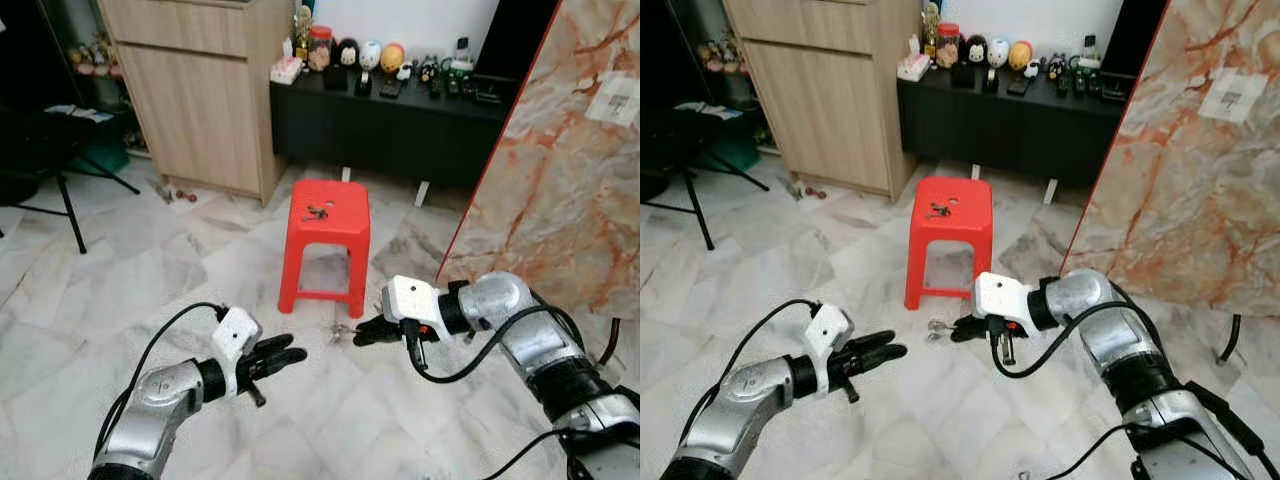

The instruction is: Hang keys on a hook

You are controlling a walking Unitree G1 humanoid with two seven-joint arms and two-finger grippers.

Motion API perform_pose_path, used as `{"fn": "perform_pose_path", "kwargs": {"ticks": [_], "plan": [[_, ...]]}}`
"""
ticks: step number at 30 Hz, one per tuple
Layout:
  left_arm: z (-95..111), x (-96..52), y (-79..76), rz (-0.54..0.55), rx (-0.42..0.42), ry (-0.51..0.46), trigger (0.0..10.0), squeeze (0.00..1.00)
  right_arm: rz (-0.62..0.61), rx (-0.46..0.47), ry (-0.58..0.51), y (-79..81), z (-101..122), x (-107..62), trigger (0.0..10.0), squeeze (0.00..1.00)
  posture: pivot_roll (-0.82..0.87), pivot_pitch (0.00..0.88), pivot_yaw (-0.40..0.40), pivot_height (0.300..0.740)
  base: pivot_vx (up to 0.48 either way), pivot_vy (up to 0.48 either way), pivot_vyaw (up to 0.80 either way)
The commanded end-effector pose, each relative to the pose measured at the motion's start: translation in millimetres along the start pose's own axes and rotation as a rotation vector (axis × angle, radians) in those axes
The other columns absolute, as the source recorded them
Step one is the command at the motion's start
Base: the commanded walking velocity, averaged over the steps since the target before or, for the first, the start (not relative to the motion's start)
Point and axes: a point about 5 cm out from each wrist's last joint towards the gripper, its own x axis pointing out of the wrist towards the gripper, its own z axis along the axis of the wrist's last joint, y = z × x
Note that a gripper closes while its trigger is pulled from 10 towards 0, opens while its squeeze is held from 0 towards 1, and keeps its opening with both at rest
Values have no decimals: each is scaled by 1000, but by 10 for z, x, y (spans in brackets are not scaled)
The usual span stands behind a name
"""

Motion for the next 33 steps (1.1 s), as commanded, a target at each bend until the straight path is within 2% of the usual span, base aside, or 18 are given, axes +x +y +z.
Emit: {"fn": "perform_pose_path", "kwargs": {"ticks": [1,6,16,19,24,33], "plan": [[55,38,-28,-38,-12,-20,10000,0,36,-20,-40,34,88,-18,10000,0,-15,0,-86,740,0,0,0],[134,91,-66,-84,-28,-37,10000,0,57,-31,-26,77,90,-16,10000,0,-15,0,-88,740,0,0,0],[80,75,-117,-132,-30,17,10000,0,86,-57,-54,117,215,-1,10000,0,-16,0,-90,740,0,0,0],[25,45,-154,-157,19,63,10000,0,91,-63,-47,116,219,-7,10000,0,-16,0,-92,740,0,0,0],[-55,28,-136,-144,47,130,10000,0,101,-66,-47,129,244,-13,10000,0,-15,0,-97,740,0,0,0],[-26,23,-148,-141,43,104,10000,0,119,-58,-31,152,217,-5,10000,0,-16,0,-105,740,0,0,0]]}}
